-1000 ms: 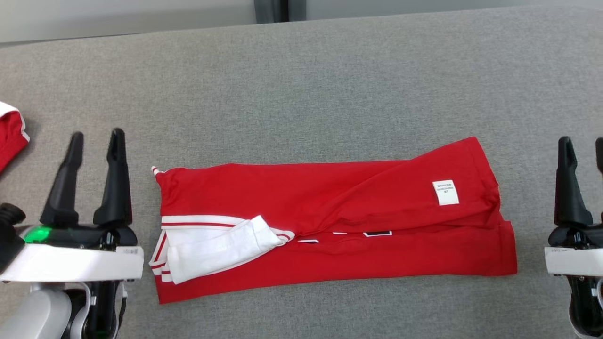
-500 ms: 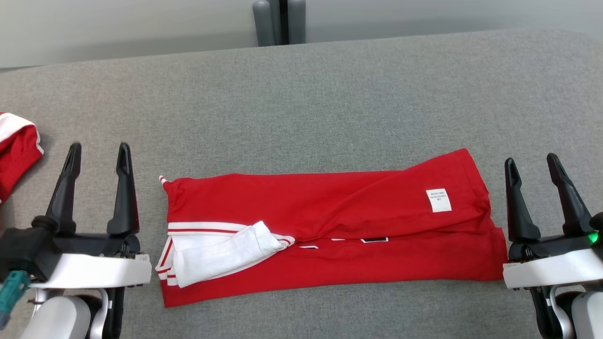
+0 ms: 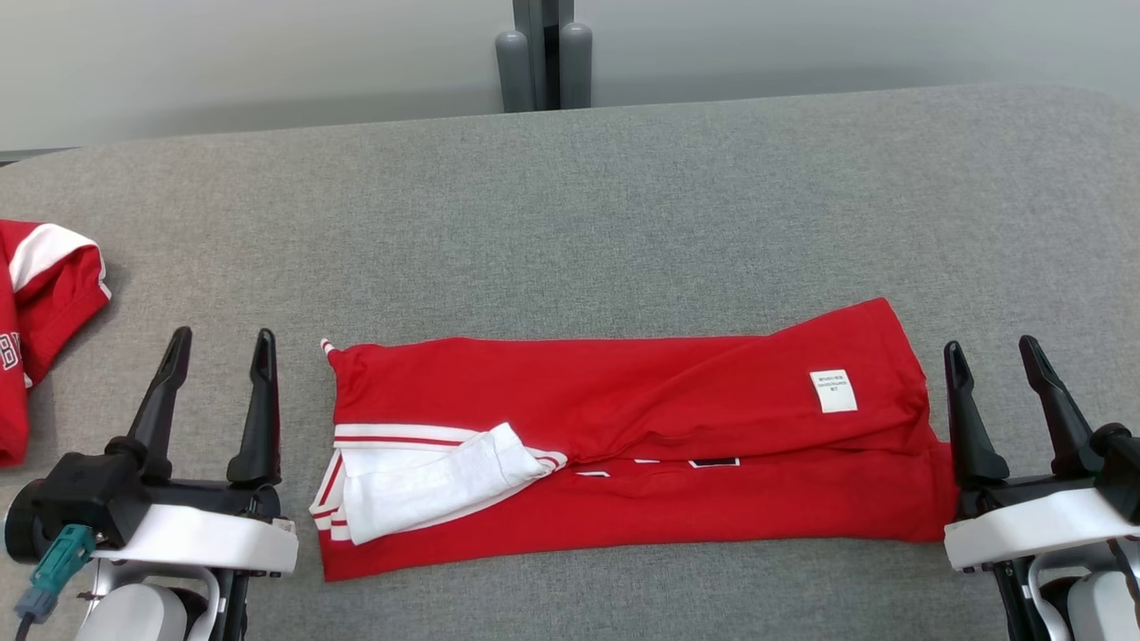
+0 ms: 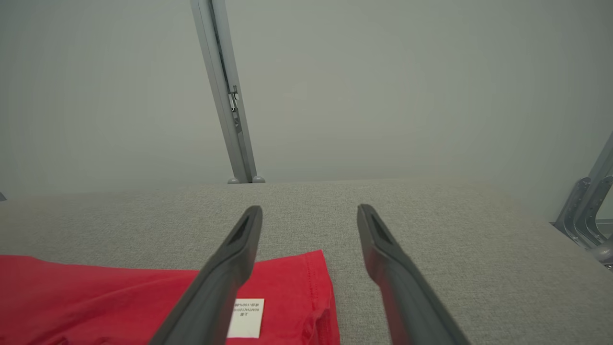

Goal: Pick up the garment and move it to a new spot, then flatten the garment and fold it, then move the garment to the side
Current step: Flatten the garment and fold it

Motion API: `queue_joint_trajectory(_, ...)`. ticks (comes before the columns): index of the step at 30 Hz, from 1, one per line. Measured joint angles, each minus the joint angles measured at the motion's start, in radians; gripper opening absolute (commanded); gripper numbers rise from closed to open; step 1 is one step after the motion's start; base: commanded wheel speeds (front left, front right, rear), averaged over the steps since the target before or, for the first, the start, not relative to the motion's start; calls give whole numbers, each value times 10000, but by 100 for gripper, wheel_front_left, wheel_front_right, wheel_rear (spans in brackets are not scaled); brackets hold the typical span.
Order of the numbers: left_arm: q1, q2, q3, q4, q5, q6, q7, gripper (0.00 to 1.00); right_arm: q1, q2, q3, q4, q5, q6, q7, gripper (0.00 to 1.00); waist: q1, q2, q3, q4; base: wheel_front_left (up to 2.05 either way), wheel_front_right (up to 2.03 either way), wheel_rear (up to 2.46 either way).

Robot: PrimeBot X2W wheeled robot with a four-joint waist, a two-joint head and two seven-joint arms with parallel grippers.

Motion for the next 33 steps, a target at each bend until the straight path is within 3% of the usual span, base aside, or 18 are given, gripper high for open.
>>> queue_joint_trajectory(13,-62,-278,100,209,314,-339,0,100,-155,-140,-470,803,161,0,238,100,0,0,55,165,0,0,0)
queue_joint_trajectory(30,-445,-581,33,491,543,-610,0,100,-1297,119,470,4830,1162,0,56,100,0,0,501,368,0,0,0)
queue_joint_trajectory(31,-446,-587,36,502,550,-616,0,100,-1391,123,546,4959,1258,0,-10,63,0,0,522,365,0,0,0)
queue_joint_trajectory(32,-450,-591,38,504,556,-616,0,100,-1448,127,660,5024,1417,0,-67,35,0,0,543,360,0,0,0)
queue_joint_trajectory(33,-457,-600,46,502,566,-617,0,100,-1513,128,742,5101,1582,0,-111,0,0,0,564,349,0,0,0)
